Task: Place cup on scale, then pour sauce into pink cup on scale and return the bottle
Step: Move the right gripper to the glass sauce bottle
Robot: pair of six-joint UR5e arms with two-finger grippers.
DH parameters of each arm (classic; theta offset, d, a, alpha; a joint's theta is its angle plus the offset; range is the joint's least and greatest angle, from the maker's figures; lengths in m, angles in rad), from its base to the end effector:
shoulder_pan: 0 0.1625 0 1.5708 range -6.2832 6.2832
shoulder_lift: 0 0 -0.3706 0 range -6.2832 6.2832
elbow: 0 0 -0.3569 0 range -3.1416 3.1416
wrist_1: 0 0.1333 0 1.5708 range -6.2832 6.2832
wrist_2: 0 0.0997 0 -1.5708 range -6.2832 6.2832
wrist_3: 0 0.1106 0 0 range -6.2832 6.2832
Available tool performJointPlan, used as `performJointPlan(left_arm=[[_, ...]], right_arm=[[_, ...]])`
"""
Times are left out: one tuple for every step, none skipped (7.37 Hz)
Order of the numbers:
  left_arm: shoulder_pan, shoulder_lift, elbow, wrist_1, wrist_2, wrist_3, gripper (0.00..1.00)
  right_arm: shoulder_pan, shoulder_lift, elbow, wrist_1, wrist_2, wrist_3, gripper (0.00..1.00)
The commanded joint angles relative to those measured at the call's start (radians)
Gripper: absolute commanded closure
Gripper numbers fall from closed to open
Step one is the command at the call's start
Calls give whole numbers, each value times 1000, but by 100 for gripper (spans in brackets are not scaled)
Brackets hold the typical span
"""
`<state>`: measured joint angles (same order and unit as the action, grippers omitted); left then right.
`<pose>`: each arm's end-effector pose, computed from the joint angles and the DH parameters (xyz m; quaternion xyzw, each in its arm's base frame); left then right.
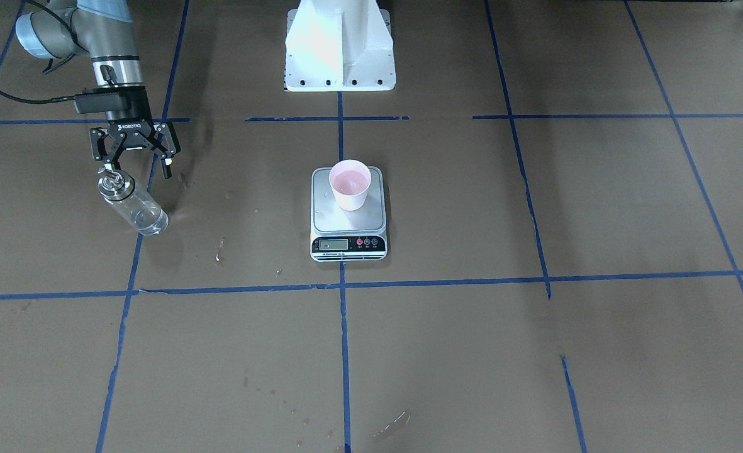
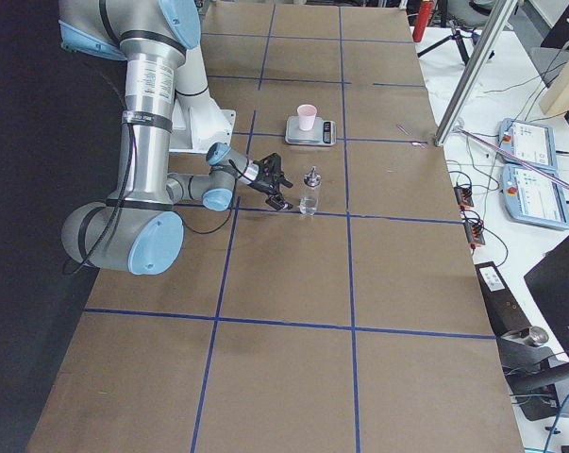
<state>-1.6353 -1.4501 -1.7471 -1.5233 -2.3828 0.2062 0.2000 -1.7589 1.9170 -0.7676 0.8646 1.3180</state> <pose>-0.0795 -0.4078 0.5859 0.0570 0.3908 0.0666 0.9163 -0.3603 -0.2823 0.4368 0.3962 -0.3539 0.1379 0.8359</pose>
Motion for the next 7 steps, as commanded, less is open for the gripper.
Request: performJointPlan(left_arm=[[0,0,1,0,1,1,0],[0,-1,1,0,2,1,0],[2,-1,1,0,4,1,0],[0,-1,0,0,4,2,0],[0,-1,0,0,4,2,0],[0,-1,0,0,4,2,0],[0,-1,0,0,4,2,0]], right_arm=[[2,6,-1,1,-71,-46,0],[18,7,-1,1,-72,-61,0],[36,12,-1,1,-72,-72,0],[50,45,-3,-1,-73,-104,0],[59,55,-3,-1,-73,-109,0],[67,55,-3,-2,-73,-112,0],[76,55,-7,-2,-73,-130,0]])
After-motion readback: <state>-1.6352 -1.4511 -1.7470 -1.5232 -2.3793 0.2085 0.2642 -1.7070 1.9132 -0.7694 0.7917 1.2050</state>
